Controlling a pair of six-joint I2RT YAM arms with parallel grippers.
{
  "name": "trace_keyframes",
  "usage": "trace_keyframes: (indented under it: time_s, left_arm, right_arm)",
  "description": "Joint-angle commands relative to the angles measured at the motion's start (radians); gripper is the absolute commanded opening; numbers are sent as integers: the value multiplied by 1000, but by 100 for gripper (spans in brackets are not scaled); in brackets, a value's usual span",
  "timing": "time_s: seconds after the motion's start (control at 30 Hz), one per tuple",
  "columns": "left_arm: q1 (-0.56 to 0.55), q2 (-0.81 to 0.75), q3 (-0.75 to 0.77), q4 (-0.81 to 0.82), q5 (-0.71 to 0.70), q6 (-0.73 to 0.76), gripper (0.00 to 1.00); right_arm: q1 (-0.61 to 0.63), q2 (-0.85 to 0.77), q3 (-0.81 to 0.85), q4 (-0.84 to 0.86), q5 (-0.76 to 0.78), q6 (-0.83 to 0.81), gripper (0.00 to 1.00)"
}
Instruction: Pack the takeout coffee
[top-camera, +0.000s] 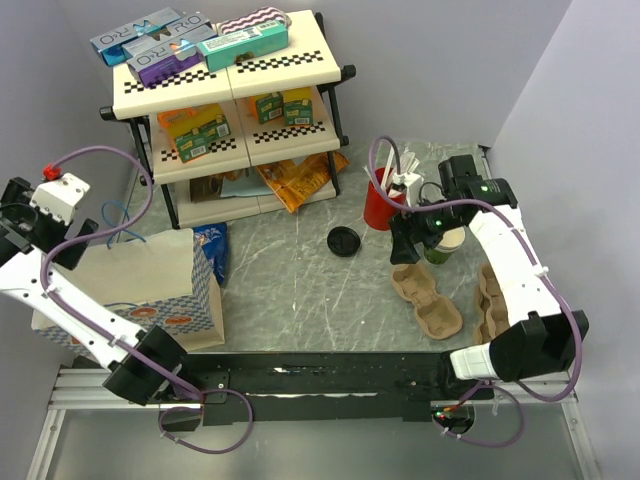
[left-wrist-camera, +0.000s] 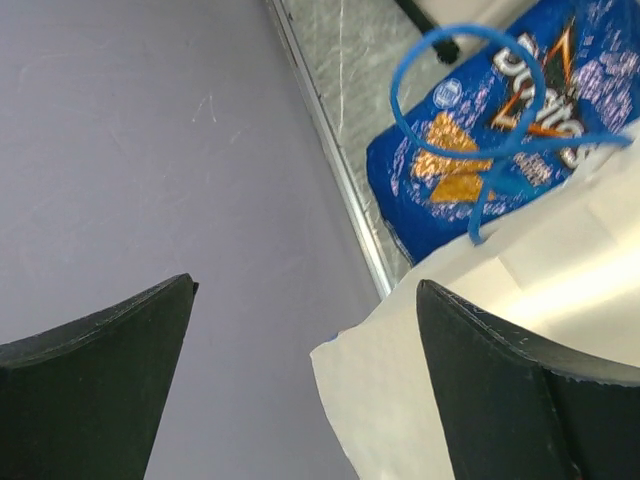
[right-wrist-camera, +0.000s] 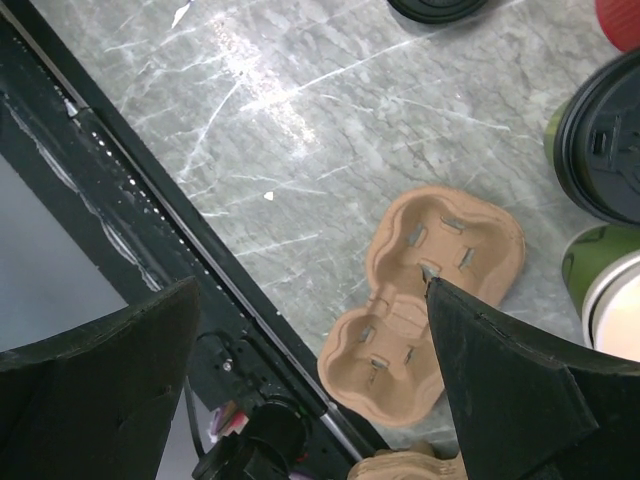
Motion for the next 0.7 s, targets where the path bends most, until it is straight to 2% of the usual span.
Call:
trace_keyframes:
  time_s: [0.0,0.13,0.27,0.5,0.67]
  left_arm:
    - [-13,4,-32,-25,-20,140,100]
    - [-71,43,-17,-26,-108,164,98]
    - [-91,50,-37,-23,-143,250,97]
    - [-128,16,-49,-28,-190,309,100]
    - [-191,-12,-153,-27,-302,339,99]
  right_arm:
    - [32,38,75,-34,-26,19,100]
    - [55,63,98,-35,-27,18,100]
    - [66,53,74,-20,-29,27,100]
    - [69,18,9,-7,-35,33,100]
    - [69,30,14,-4,-47,31,100]
